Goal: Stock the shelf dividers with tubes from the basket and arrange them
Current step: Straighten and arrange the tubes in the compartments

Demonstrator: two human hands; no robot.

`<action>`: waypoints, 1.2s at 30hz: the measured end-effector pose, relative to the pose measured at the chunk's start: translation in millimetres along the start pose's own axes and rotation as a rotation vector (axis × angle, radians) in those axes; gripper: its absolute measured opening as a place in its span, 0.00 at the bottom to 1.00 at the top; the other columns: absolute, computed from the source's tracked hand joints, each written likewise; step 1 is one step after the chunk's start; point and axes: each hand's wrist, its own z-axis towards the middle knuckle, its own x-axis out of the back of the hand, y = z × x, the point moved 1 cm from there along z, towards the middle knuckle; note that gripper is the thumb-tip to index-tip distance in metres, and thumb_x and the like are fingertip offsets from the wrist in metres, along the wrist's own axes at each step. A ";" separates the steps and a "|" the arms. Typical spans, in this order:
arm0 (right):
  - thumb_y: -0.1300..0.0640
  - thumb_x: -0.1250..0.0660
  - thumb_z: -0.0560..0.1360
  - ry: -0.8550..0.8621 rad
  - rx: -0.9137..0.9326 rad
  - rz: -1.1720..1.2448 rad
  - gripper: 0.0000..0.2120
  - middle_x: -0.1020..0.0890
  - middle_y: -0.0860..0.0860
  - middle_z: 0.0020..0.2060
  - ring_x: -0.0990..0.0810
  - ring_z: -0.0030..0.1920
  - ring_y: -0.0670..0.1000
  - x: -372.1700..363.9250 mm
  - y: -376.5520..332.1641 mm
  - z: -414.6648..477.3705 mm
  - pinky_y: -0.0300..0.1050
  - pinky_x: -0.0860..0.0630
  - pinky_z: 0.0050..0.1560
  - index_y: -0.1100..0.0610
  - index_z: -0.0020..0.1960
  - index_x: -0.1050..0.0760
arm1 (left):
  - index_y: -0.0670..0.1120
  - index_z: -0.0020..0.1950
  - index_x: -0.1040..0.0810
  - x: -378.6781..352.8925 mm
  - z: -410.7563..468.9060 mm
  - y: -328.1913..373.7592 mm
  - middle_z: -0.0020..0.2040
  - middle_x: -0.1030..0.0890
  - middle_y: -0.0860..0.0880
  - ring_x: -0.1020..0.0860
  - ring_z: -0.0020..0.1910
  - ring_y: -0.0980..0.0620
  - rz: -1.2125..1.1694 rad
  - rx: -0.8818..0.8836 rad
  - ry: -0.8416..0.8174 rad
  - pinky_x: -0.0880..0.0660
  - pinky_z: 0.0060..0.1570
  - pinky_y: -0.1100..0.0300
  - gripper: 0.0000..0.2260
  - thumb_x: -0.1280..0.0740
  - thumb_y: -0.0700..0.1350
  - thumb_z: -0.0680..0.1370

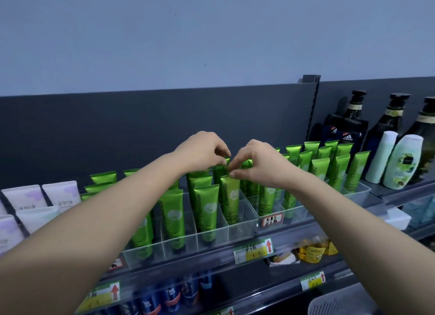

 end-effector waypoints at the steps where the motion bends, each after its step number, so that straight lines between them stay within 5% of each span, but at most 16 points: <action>1: 0.56 0.25 0.70 -0.001 0.000 -0.007 0.07 0.22 0.38 0.36 0.28 0.41 0.35 -0.5 0.9 -1.1 0.21 0.35 0.43 0.51 0.47 0.15 | 0.55 0.53 0.17 -3.1 2.5 1.9 0.43 0.20 0.59 0.22 0.48 0.56 0.018 -0.003 -0.015 0.25 0.51 0.57 0.09 0.29 0.47 0.74; 8: 0.61 0.26 0.70 0.029 0.008 0.015 0.06 0.22 0.41 0.34 0.27 0.38 0.37 -2.5 7.2 -7.7 0.21 0.35 0.41 0.54 0.46 0.15 | 0.52 0.47 0.16 -17.6 12.5 4.3 0.46 0.17 0.55 0.21 0.48 0.53 0.063 0.049 -0.045 0.23 0.52 0.52 0.05 0.29 0.44 0.73; 13: 0.61 0.26 0.70 0.045 0.003 0.041 0.05 0.21 0.40 0.33 0.26 0.39 0.37 -0.1 15.3 -10.3 0.21 0.34 0.41 0.54 0.44 0.15 | 0.48 0.47 0.16 -13.2 10.6 4.3 0.42 0.20 0.55 0.23 0.45 0.55 0.045 0.061 -0.028 0.25 0.48 0.60 0.05 0.27 0.42 0.72; 27: 0.60 0.25 0.70 0.078 0.030 0.071 0.04 0.18 0.45 0.36 0.23 0.41 0.43 -4.7 19.2 -12.0 0.24 0.33 0.41 0.54 0.44 0.15 | 0.47 0.47 0.15 -12.6 7.9 1.4 0.42 0.18 0.54 0.21 0.44 0.54 0.018 0.092 -0.028 0.26 0.44 0.61 0.06 0.26 0.43 0.71; 33: 0.57 0.25 0.70 0.058 0.027 0.063 0.05 0.17 0.47 0.37 0.22 0.45 0.48 -1.8 19.6 -13.9 0.39 0.27 0.45 0.52 0.46 0.15 | 0.48 0.47 0.16 -12.2 6.6 2.6 0.41 0.19 0.55 0.21 0.45 0.55 0.016 0.097 -0.044 0.25 0.45 0.60 0.06 0.26 0.45 0.72; 36: 0.55 0.24 0.69 0.032 0.019 0.056 0.08 0.19 0.44 0.37 0.23 0.46 0.47 0.6 18.6 -14.6 0.37 0.27 0.45 0.52 0.48 0.16 | 0.50 0.46 0.15 -11.0 6.4 2.1 0.40 0.19 0.56 0.20 0.44 0.55 0.037 0.101 -0.061 0.23 0.46 0.57 0.05 0.26 0.46 0.71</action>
